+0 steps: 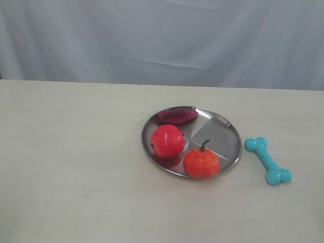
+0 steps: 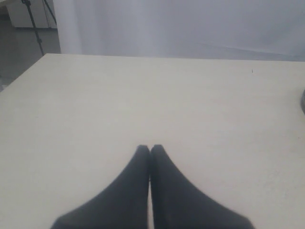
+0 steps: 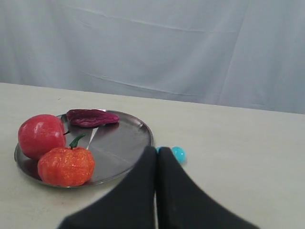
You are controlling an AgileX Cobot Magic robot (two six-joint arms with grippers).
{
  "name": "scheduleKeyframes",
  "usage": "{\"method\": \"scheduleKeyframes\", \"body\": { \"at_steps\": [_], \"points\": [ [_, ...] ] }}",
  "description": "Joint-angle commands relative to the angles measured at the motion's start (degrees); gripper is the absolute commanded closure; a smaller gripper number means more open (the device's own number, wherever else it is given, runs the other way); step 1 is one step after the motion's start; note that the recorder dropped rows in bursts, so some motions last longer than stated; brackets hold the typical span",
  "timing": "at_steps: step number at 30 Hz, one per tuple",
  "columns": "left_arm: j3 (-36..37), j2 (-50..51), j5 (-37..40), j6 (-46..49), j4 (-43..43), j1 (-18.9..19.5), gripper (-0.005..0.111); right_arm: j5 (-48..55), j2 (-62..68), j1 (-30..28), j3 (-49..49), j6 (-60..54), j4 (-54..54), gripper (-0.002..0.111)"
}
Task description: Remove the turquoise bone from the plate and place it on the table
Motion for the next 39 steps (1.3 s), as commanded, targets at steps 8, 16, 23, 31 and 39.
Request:
{"method": "scheduleKeyframes", "body": {
  "at_steps": [8,16,23,31,39],
  "points": [
    [0.15,-0.07,-0.31,-0.24,0.05,0.26,0.107,9.20,-0.35,-0.24,0.13,3.04,0.24,0.108],
    [0.15,-0.07,-0.31,-0.24,0.05,0.26,0.107,9.79,-0.35,-0.24,0.13,3.18,0.24,0.108],
    [0.15,-0.07,-0.31,-0.24,0.05,0.26,0.107,9.79,-0.35,-0.24,0.13,3.18,0.24,0.108],
    [0.15,-0.07,-0.31,-0.24,0.05,0.26,0.107,9.68,-0.35,-0.24,0.13,3.20,0.24,0.108],
    [0.15,-0.07,-0.31,-0.24,0.05,0.26,0.107,9.47,-0.35,-0.24,0.13,3.20,0.24,0.108]
  ]
}}
